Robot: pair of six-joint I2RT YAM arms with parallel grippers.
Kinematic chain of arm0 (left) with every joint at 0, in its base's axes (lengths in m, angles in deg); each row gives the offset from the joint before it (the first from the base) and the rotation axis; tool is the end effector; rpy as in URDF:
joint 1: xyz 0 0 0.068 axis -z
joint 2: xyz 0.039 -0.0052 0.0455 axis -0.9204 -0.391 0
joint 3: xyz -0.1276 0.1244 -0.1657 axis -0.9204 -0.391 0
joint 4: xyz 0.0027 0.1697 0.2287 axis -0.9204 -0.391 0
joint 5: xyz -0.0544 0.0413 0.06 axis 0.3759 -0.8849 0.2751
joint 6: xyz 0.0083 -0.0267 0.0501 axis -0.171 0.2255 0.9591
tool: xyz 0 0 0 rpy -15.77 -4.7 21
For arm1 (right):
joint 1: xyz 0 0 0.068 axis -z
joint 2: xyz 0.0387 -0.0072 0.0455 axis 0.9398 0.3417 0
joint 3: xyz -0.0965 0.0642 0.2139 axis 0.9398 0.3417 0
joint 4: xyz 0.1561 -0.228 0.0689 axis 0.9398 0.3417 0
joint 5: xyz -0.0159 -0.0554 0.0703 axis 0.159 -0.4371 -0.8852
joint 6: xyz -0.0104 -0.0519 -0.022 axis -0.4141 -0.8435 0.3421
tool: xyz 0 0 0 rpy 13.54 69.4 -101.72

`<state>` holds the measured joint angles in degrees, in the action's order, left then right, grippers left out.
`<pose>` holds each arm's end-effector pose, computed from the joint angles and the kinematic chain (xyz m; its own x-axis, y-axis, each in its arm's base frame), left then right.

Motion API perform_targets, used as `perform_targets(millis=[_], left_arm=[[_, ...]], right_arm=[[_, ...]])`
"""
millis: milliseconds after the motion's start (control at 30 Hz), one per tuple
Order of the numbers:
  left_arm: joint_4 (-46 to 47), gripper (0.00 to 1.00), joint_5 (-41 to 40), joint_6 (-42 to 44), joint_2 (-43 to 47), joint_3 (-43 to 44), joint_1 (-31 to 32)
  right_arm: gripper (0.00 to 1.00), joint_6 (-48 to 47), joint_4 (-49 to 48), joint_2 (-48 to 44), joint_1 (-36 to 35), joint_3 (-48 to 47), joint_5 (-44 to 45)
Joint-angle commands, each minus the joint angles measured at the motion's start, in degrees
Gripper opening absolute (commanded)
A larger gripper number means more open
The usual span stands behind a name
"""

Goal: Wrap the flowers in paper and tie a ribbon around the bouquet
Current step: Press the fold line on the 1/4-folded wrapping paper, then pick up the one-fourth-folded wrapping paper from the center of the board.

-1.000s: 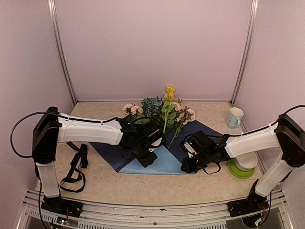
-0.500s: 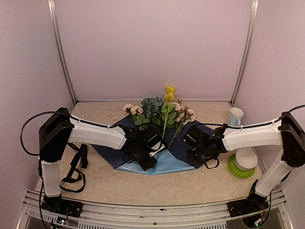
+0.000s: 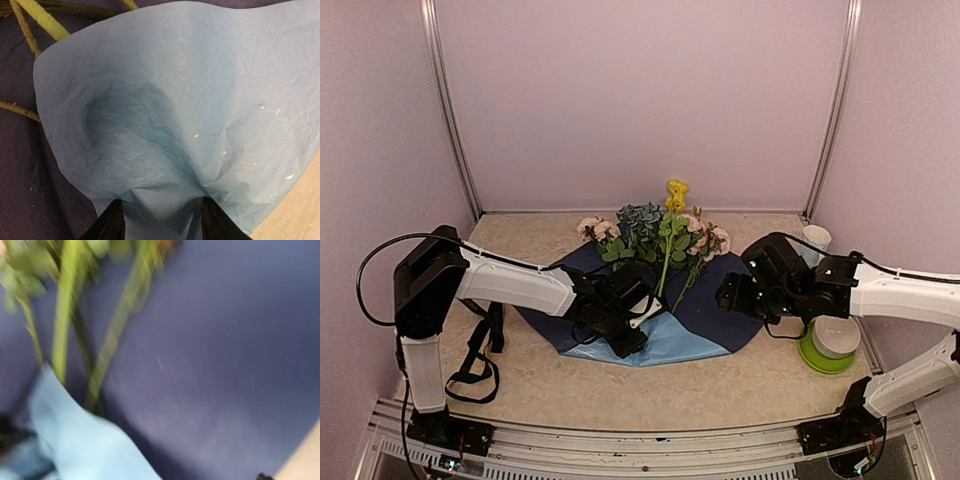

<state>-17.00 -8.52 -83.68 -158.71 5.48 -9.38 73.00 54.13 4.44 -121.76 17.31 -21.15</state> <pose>0.2193 -0.3396 0.0901 -0.4375 0.7899 -0.4298 0.8481 0.5213 0.0948 0.1925 0.2202 0.2156 -0.7351 0.3482 -0.5817 0.0899 0.9005 0.4255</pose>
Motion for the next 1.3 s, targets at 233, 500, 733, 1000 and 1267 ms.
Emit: perform_targets(millis=[233,500,733,1000,1267], left_arm=[[-1.35,0.51,4.05,2.16,-2.54,-3.09,-0.21],[-1.33,0.51,4.54,2.58,-3.29,-3.18,-0.47],[-1.46,0.51,4.94,2.71,-3.71,-3.02,-0.64],[-1.34,0.51,5.56,2.72,-3.51,-3.18,-0.74],[4.19,0.5,4.31,2.16,3.35,-5.8,-0.39]], right_arm=[[0.85,22.24,-3.95,11.28,-7.24,4.45,-14.78],[0.84,28.91,-6.02,17.93,-6.17,5.34,-15.22],[0.67,35.19,-5.37,20.14,-6.0,6.87,-12.43],[0.46,32.91,-4.85,20.93,-5.74,4.78,-9.36],[0.23,29.74,1.33,22.41,-5.84,1.13,-8.29]])
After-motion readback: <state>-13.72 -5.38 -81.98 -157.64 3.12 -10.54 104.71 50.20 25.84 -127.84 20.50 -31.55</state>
